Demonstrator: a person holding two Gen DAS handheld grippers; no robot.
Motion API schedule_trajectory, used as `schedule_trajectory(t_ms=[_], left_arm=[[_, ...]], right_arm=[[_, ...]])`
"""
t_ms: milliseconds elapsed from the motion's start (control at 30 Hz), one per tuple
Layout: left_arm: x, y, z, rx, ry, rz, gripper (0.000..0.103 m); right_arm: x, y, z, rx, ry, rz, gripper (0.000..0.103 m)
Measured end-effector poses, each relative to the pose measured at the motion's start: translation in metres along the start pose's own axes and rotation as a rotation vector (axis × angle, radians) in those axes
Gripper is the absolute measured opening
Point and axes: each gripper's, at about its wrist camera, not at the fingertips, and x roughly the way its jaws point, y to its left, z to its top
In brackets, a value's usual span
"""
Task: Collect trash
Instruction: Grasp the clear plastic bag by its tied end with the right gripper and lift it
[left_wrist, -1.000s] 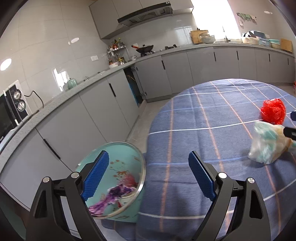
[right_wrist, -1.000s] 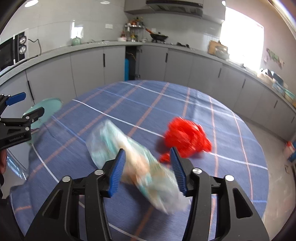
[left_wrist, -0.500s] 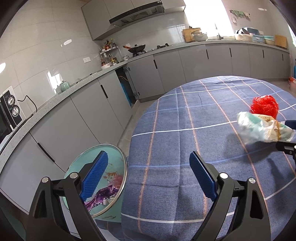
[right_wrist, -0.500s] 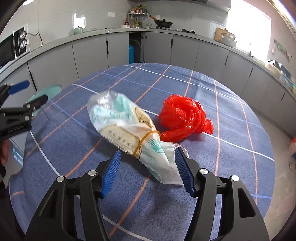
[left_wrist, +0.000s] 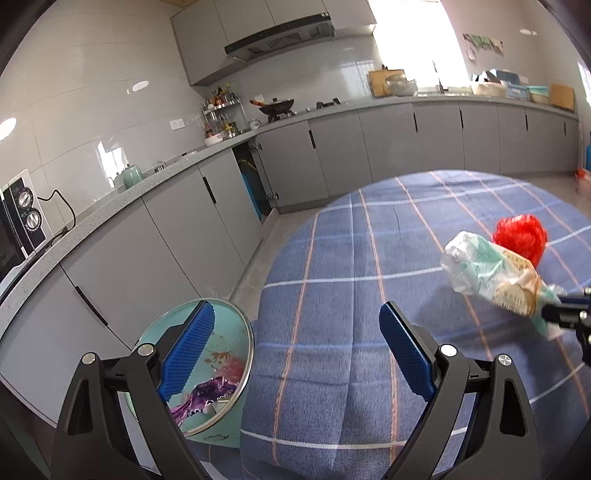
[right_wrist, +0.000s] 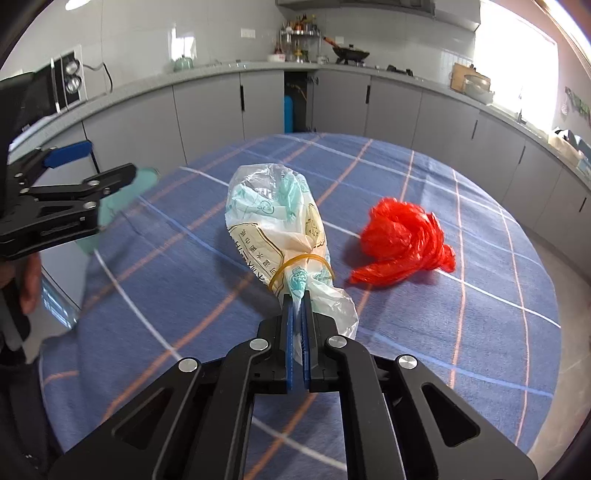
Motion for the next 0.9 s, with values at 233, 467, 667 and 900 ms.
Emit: schedule_trajectory(t_ms=[233, 467, 667, 900], left_arm=[[-0.007, -0.009, 0.017, -0.01, -0.039, -0.017, 0.089], [0.006, -0.065, 0.041, 0.06, -0.05, -0.102, 0.089], [0.024, -0.127, 0.053, 0.143, -0.047, -0.178, 0.09], [0.043, -0.175, 0.06, 0.192, -0.032, -0.239, 0.09]], right_arm=[[-0.041, -0.021, 0.009, 0.112, -0.134, -0.047, 0.004], [-0.058, -0.094, 0.006, 0.284, -0.189, -0.301, 0.004], [-0.052, -0.127, -0.005, 0.348, -0.168, -0.374, 0.004], [-0.035, -0.146, -0.01, 0.383, -0.136, -0.407, 0.004]])
